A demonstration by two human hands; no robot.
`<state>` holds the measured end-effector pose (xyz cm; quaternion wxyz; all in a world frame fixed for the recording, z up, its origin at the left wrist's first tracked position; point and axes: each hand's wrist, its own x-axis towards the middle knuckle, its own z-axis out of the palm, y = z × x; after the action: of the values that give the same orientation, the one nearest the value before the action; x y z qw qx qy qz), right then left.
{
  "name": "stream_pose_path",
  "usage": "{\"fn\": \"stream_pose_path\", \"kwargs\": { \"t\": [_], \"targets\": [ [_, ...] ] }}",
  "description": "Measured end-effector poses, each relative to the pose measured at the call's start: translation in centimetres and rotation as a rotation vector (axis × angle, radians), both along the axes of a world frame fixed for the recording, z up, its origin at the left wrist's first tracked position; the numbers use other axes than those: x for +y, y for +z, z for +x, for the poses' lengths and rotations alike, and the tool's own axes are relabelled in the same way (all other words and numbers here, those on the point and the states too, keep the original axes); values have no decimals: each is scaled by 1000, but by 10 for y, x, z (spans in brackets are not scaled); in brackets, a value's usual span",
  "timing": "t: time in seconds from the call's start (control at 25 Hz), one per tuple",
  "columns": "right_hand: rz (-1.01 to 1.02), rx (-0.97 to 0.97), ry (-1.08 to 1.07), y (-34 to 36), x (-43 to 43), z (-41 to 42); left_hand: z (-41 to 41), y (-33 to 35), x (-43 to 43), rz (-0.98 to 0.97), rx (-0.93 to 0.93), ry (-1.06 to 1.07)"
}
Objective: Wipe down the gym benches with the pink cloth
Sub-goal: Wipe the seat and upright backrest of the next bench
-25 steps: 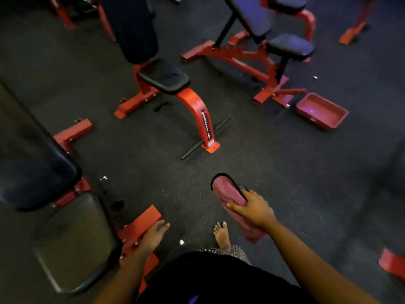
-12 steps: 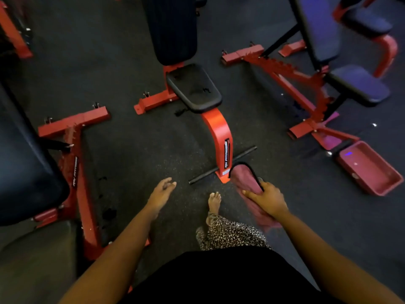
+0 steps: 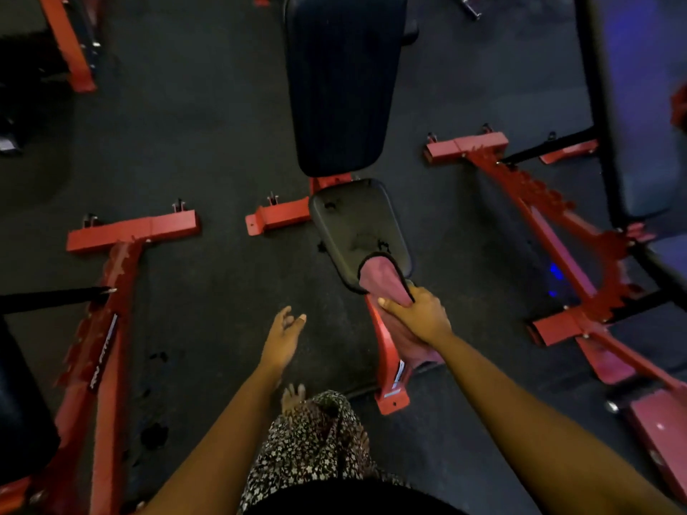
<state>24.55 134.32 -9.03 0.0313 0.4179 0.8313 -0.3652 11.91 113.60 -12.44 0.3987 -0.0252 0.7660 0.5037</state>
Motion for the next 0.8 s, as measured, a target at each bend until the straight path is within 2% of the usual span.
{"fn": "stream_pose_path", "kwargs": {
  "t": [0.12,0.28,0.44,0.6,0.8],
  "targets": [
    [46,5,14,-6,44,-68,-63,-21,67,51,-7,77],
    [138,-3,41,-26,98,-168,-142,-61,148,4,80,182],
    [282,17,106,-90,145,-272,-202,-135,213,40,18,276],
    [559,-21,287,-157,165,-346,-229,-190,254,119,-88,355],
    [685,-161,451,-229,155,-370,-234,-220,277,180,31,366]
  ]
}}
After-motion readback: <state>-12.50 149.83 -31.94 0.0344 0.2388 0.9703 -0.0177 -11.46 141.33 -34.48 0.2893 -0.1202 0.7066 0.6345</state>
